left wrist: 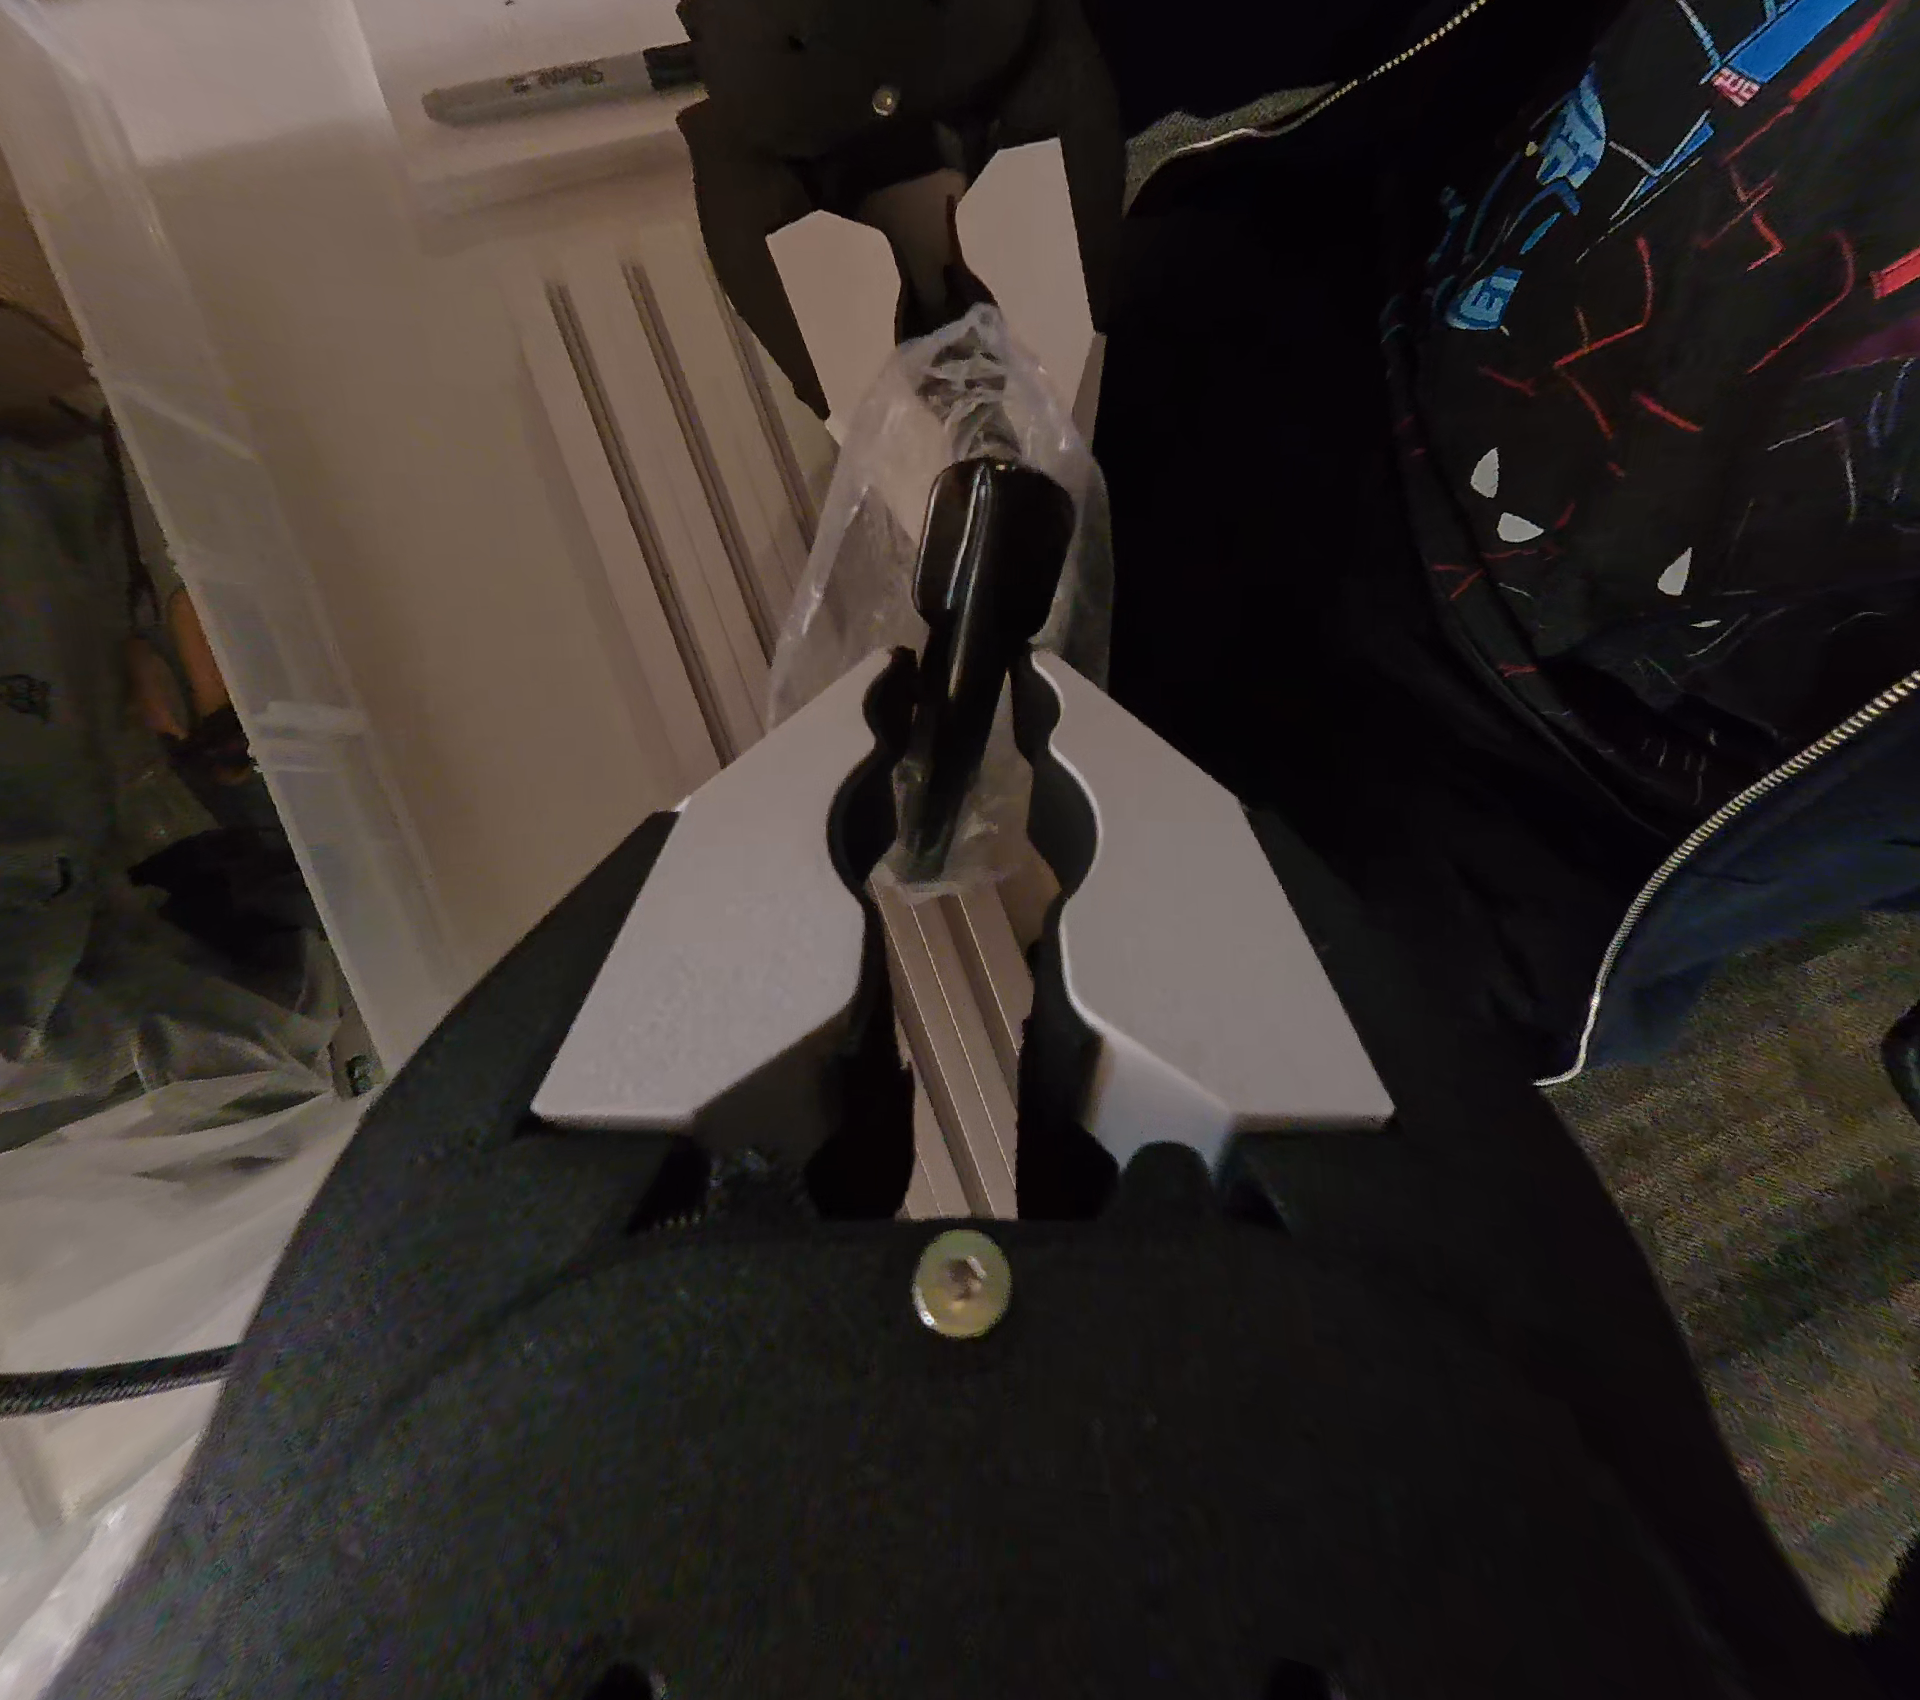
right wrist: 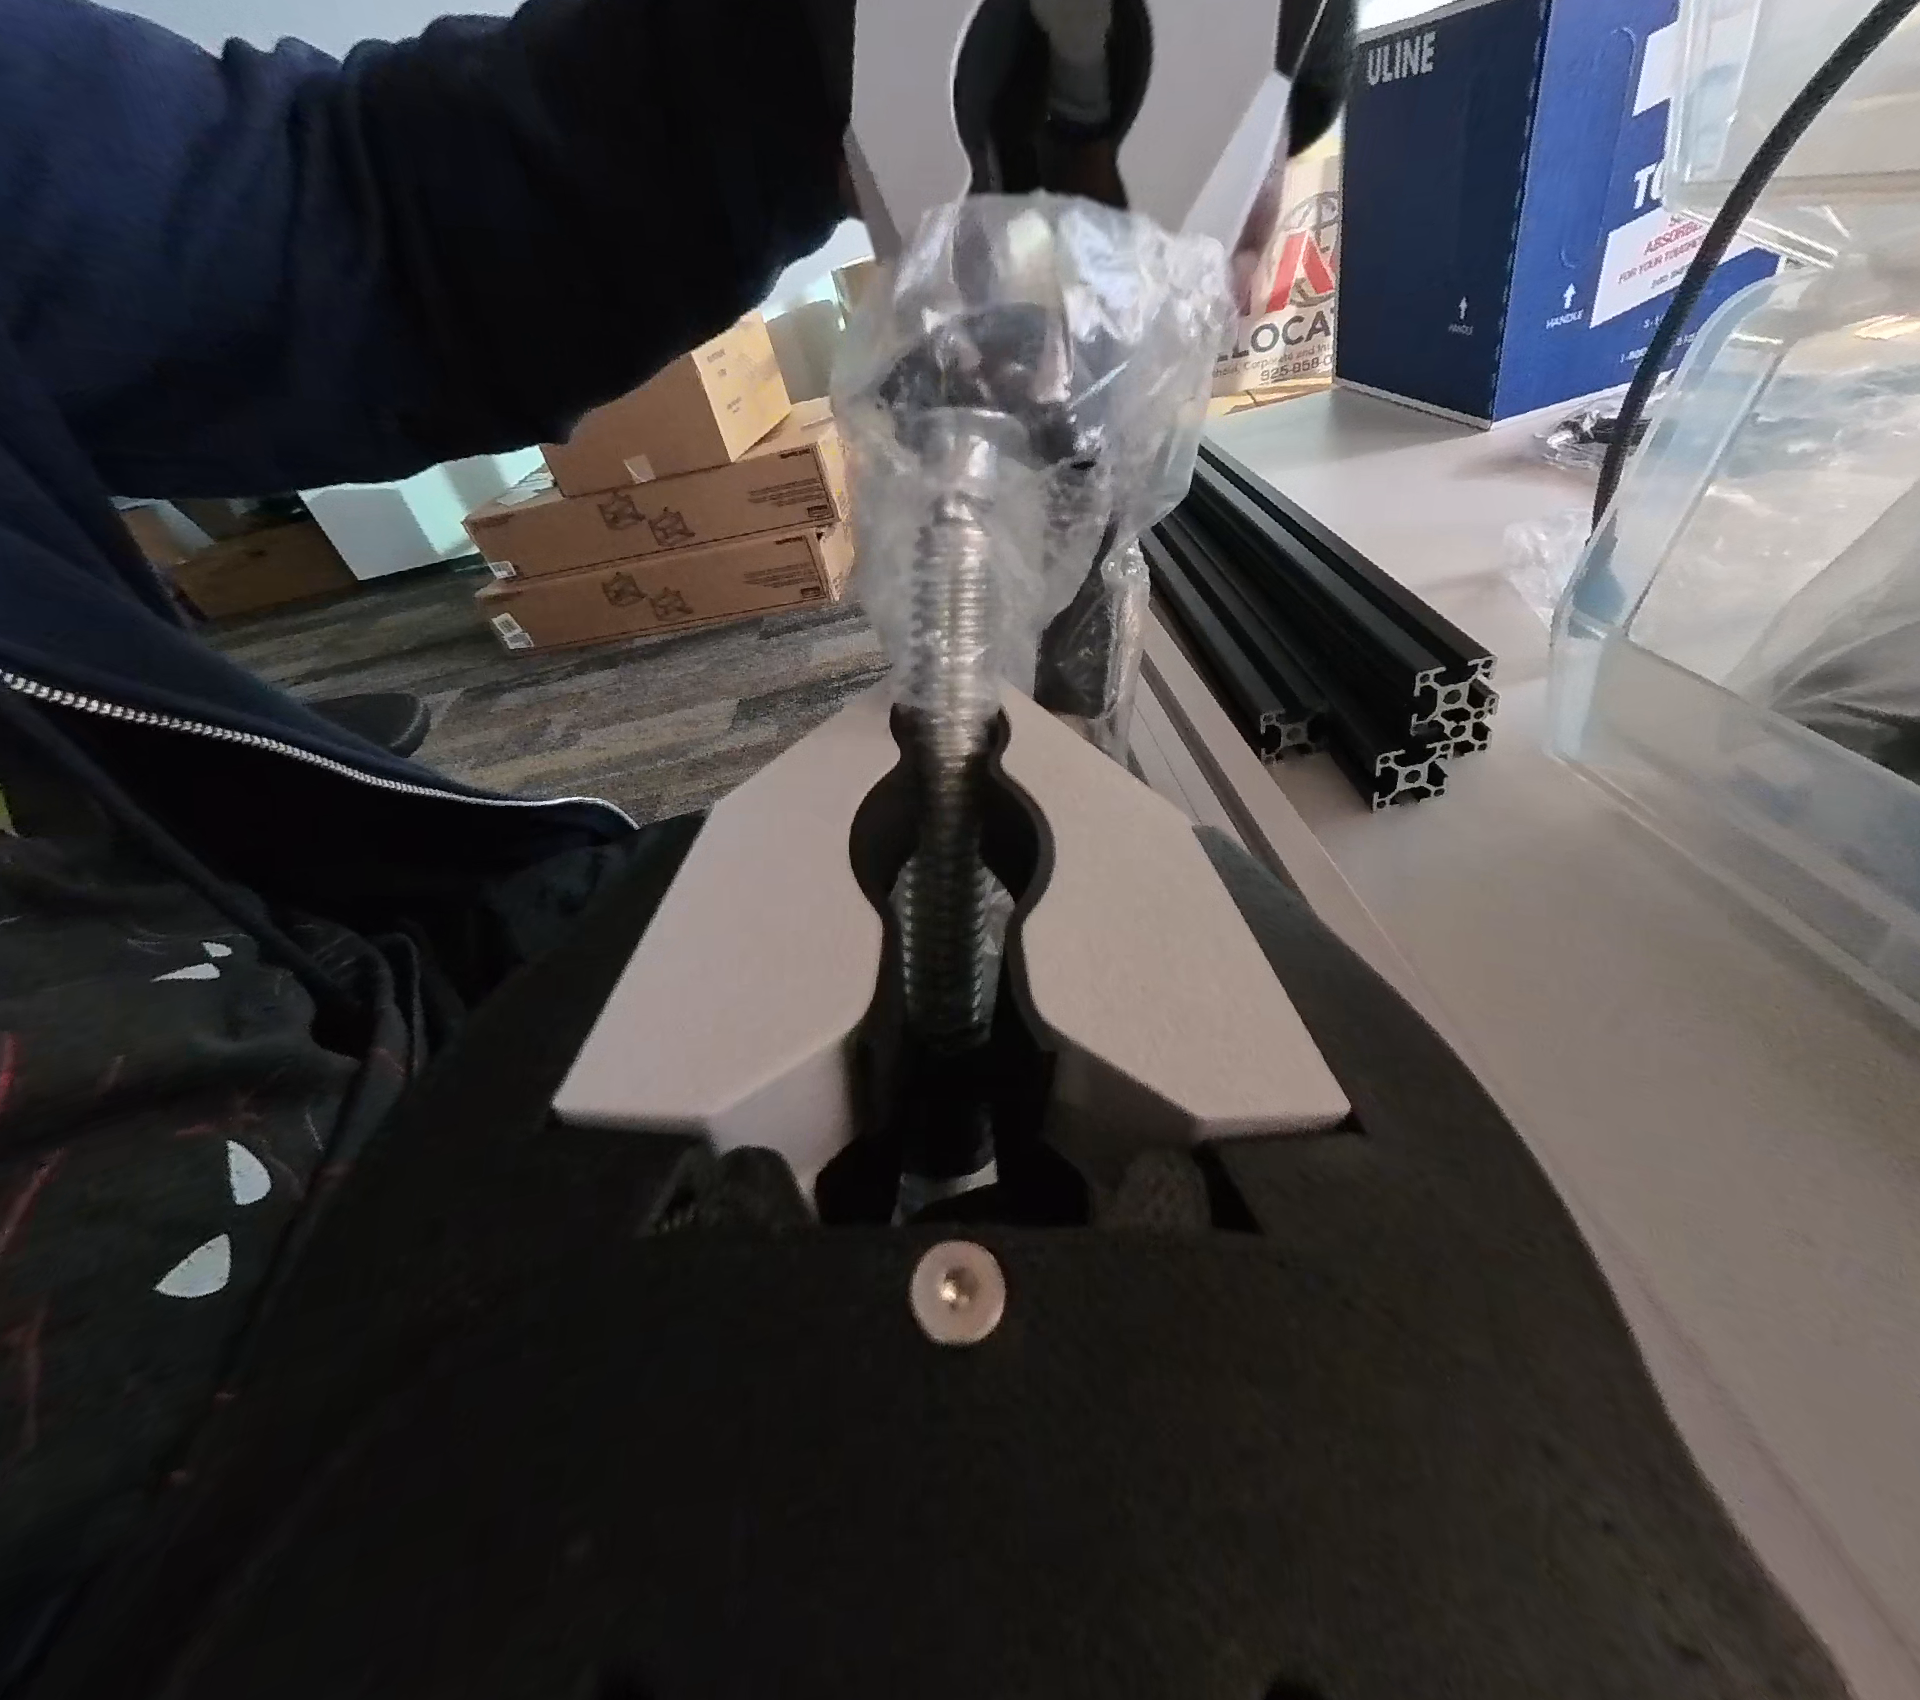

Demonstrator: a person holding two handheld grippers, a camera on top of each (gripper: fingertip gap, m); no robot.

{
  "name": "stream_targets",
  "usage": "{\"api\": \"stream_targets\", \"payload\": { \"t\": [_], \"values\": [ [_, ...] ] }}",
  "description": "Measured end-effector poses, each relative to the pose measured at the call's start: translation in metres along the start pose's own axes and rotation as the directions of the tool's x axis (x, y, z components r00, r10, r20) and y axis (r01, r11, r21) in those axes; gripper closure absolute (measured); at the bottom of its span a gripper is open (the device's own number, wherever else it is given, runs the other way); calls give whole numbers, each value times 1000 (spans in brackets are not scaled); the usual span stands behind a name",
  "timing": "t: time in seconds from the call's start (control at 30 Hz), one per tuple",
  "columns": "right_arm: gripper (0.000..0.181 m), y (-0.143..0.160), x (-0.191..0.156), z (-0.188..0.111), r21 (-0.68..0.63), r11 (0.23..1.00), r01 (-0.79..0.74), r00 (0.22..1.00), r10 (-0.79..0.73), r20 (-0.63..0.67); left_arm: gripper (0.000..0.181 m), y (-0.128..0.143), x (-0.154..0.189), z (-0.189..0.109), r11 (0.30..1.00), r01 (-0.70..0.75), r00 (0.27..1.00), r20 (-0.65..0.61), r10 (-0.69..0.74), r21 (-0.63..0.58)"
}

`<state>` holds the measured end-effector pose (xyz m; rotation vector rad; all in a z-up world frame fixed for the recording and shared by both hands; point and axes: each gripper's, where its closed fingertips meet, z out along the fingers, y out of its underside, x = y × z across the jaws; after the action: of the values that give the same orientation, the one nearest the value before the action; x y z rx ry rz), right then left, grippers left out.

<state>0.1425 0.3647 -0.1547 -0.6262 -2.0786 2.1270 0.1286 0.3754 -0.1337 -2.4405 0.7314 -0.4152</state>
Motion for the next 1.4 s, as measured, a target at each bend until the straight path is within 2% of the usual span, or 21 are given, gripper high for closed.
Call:
{"api": "stream_targets", "payload": {
  "t": [0.23, 0.43, 0.57, 0.73, 0.97, 1.17, 1.4],
  "values": [
    [181, 0, 5, -1, -2, 1000, -3, 1000, 3, -26, 155, -1, 1, 0, 999, 31, 1000, -7, -31, 28],
    [175, 8, 20, 0, -62, 998, -7, 993, 0, -120, 156, 7, -3, 5, 976, 218, 974, 50, -219, 15],
    [169, 2, 26, -4, -8, 998, -70, 991, 69, -117, 156, 20, -6, 11, 946, 324, 942, 82, -325, 27],
    [168, 0, 36, -11, 26, 992, -125, 981, 127, -144, 156, 35, -11, 10, 926, 376, 916, 141, -376, 24],
    [148, 13, 61, -20, 20, 973, -228, 946, 227, -232, 156, 19, -20, -12, 907, 400, 887, 190, -420, 134],
    [129, 23, 69, -32, 15, 948, -319, 925, 315, -214, 156, 1, -31, -45, 836, 472, 817, 218, -534, 280],
    [122, 49, 78, -13, -39, 913, -407, 877, 379, -296, 156, -5, -32, -67, 804, 472, 792, 226, -567, 362]
  ]
}}
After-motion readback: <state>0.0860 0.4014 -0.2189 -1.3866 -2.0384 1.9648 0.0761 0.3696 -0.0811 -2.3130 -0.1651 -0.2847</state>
